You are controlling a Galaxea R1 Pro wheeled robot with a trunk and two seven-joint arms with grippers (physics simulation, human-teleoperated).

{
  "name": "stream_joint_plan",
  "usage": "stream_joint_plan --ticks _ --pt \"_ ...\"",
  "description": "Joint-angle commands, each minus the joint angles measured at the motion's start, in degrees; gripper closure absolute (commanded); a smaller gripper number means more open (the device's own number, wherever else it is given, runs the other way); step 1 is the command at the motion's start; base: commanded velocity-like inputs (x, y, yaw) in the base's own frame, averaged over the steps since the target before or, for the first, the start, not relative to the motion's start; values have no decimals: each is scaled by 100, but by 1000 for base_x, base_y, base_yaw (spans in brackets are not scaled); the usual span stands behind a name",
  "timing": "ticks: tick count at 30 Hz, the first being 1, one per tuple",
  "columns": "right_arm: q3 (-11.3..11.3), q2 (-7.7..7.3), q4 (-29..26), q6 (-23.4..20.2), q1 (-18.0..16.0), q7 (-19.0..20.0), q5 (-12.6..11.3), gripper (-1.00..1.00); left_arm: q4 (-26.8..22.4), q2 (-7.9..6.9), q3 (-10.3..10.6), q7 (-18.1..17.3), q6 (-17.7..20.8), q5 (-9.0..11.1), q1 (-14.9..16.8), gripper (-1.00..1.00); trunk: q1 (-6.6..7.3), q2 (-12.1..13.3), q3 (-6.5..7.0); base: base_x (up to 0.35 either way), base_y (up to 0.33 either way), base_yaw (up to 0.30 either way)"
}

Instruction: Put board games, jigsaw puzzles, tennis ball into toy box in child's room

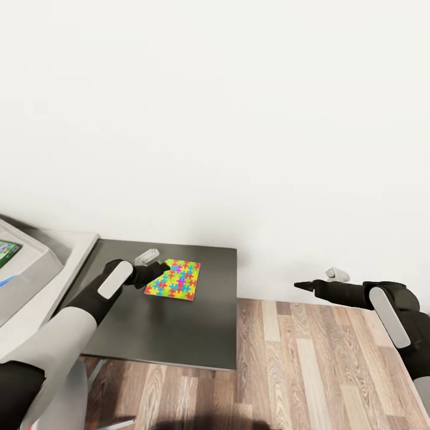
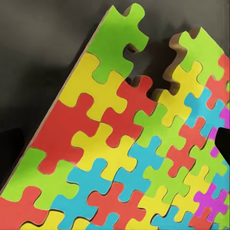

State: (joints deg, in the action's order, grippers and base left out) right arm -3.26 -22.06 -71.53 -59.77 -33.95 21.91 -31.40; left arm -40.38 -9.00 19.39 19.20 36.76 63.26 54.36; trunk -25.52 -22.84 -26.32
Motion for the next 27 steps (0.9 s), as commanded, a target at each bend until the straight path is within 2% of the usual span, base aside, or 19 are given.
stream_joint_plan --ticks 1,14,27 --pt "-8 0 -2 -23 -5 59 55 -100 -14 -6 29 48 -23 168 -2 -100 -27 -8 -10 0 0 -68" --pt "-8 0 -2 -23 -6 59 55 -100 -14 -7 29 42 -28 170 -4 -100 -27 -8 -10 0 0 -36" --pt "-8 8 -2 -23 -6 59 55 -100 -47 -6 28 24 -29 175 -5 -100 -27 -8 -10 0 0 -238"
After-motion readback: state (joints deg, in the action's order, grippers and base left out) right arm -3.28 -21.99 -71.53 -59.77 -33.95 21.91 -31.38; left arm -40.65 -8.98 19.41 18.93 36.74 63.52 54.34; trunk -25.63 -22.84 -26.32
